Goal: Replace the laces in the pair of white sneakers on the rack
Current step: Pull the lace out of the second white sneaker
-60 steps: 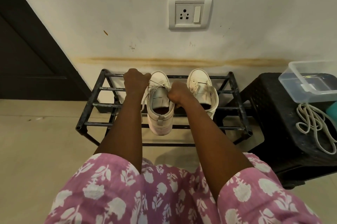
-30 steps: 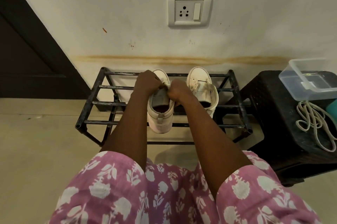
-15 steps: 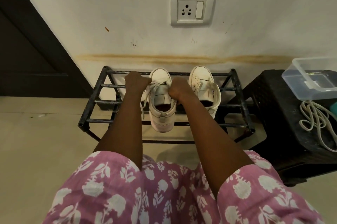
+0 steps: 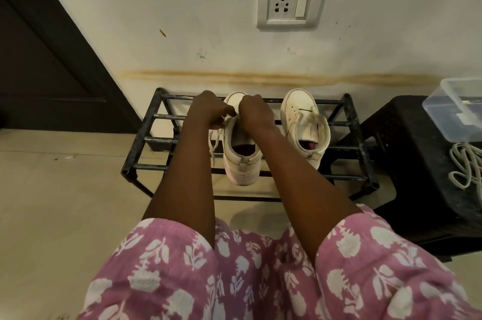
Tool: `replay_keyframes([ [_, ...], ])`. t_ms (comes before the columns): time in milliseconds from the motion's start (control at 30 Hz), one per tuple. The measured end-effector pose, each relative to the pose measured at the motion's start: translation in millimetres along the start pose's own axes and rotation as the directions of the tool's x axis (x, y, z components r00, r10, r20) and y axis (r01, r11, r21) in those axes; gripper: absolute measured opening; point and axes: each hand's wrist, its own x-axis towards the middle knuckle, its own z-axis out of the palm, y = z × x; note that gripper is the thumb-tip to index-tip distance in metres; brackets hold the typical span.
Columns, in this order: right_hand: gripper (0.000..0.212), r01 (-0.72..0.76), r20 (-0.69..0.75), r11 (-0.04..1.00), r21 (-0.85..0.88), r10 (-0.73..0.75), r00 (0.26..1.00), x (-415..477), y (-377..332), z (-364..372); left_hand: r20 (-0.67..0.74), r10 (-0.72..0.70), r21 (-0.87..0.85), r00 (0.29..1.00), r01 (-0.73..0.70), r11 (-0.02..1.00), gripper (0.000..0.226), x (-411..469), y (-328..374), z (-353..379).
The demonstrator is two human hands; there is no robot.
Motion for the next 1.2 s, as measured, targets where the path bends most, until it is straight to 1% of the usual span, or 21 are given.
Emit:
replay_keyframes([
  [133,0.022,-0.029,-0.053,0.999,0.029,0.031,0.998,6.3,0.2,7.2,0.107,-0.065,0.022,0.992,0.063,0.998,0.026,-2.0,-0.3,-2.3],
  [300,0.026,-0.174,-0.032,0.969,0.175,0.182,0.983,12.8,5.1,7.6,0.225,-0.145,-0.045,0.964,0.159,0.986,0.043,-0.1,-0.1,-2.2],
  [400,0.027,-0.26,0.0,0.913,0.314,0.274,0.962,15.8,7.2,4.5,0.203,-0.12,-0.103,0.972,0.143,0.984,0.042,-3.0,2.2,2.0],
  [467,0.027,-0.331,0.057,0.822,0.463,0.345,0.937,15.3,8.8,-2.8,0.151,-0.089,-0.152,0.984,0.113,0.982,0.031,-4.4,4.0,4.7],
  [500,0.028,-0.368,0.089,0.762,0.533,0.382,0.92,15.5,12.2,-4.5,0.125,-0.084,-0.163,0.989,0.104,0.981,0.027,-4.1,3.9,5.7],
  [533,0.028,-0.423,0.171,0.611,0.669,0.428,0.888,13.8,14.7,-7.1,0.109,-0.085,-0.17,0.99,0.103,0.98,0.025,-3.6,3.4,6.8],
  [567,0.023,-0.469,0.286,0.353,0.809,0.461,0.84,9.6,15.1,-11.4,0.105,-0.089,-0.18,0.991,0.107,0.978,0.024,-3.2,2.8,7.6],
  [600,0.012,-0.488,0.404,0.067,0.87,0.47,0.785,7.2,16.4,-13.9,0.107,-0.091,-0.196,0.99,0.111,0.974,0.022,-2.8,2.3,7.7],
  [633,0.011,-0.487,0.489,-0.132,0.863,0.461,0.741,6.1,18.4,-14.9,0.11,-0.092,-0.214,0.99,0.113,0.97,0.02,-2.5,1.9,7.2],
  [667,0.018,-0.47,0.529,-0.247,0.848,0.471,0.706,7.5,21.5,-13.1,0.114,-0.091,-0.228,0.989,0.115,0.967,0.017,-2.1,1.4,6.7],
  [733,0.023,-0.457,0.541,-0.293,0.84,0.504,0.673,9.1,22.8,-12.2,0.122,-0.089,-0.243,0.988,0.117,0.963,0.011,-1.4,0.9,5.5],
  [767,0.021,-0.46,0.526,-0.262,0.848,0.517,0.675,8.6,21.8,-12.8,0.123,-0.088,-0.245,0.988,0.117,0.963,0.008,-1.4,0.9,4.9],
  [800,0.018,-0.467,0.475,-0.162,0.869,0.535,0.698,9.3,19.5,-12.4,0.121,-0.086,-0.243,0.989,0.113,0.963,0.008,-1.4,0.8,4.4],
  [833,0.013,-0.468,0.39,0.004,0.884,0.546,0.742,11.4,18.3,-12.1,0.116,-0.082,-0.237,0.99,0.107,0.965,0.009,-1.2,0.7,4.1],
  [867,0.015,-0.449,0.265,0.248,0.858,0.535,0.802,14.3,17.9,-10.9,0.11,-0.077,-0.229,0.991,0.101,0.968,0.011,-1.3,0.5,3.6],
  [900,0.02,-0.386,0.138,0.505,0.772,0.459,0.878,15.9,15.9,-10.4,0.105,-0.073,-0.216,0.992,0.095,0.972,0.013,-1.3,0.4,3.4],
  [933,0.025,-0.287,0.05,0.715,0.638,0.334,0.941,16.9,12.1,-10.9,0.103,-0.071,-0.205,0.992,0.091,0.975,0.015,-1.2,0.2,3.3],
  [967,0.029,-0.186,0.021,0.863,0.47,0.199,0.98,15.9,6.2,-12.7,0.105,-0.071,-0.199,0.992,0.091,0.976,0.016,-1.0,0.0,3.2],
  [1000,0.03,-0.107,0.034,0.944,0.313,0.102,0.994,15.3,1.6,-11.8,0.11,-0.075,-0.198,0.991,0.096,0.976,0.017,-0.9,0.0,3.2],
  [1067,0.031,-0.062,0.065,0.992,0.109,0.055,0.996,12.0,-3.9,-6.9,0.116,-0.082,-0.203,0.99,0.105,0.974,0.017,-0.3,0.3,3.8],
  [1200,0.024,-0.073,-0.027,0.997,0.026,0.074,0.997,3.0,-9.4,-3.7,0.107,-0.079,-0.215,0.991,0.1,0.971,0.017,-0.7,0.4,5.3],
])
